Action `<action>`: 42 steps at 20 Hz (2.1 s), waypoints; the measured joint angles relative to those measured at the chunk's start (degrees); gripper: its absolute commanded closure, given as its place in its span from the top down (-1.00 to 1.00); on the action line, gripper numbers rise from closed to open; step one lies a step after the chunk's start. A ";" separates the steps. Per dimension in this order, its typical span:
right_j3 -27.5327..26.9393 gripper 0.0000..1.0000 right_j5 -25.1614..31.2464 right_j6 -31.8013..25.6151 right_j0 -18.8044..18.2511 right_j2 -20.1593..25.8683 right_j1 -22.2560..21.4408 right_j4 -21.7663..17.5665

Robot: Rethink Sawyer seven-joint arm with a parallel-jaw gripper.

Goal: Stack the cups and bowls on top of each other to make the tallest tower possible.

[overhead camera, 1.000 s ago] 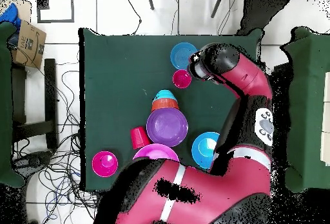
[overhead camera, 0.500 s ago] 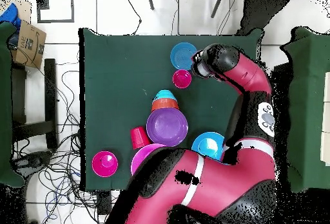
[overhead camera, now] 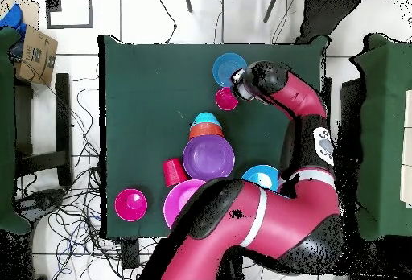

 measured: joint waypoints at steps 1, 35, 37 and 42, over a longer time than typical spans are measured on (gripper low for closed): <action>0.01 1.00 -0.05 0.00 -0.24 0.72 0.07 -0.27; -1.14 -1.00 -0.42 0.00 -0.14 2.83 -1.05 -7.38; -1.14 -1.00 -0.42 0.00 -0.12 2.83 -1.05 -7.38; -1.13 -1.00 -0.42 0.00 -0.09 2.83 -1.13 -7.39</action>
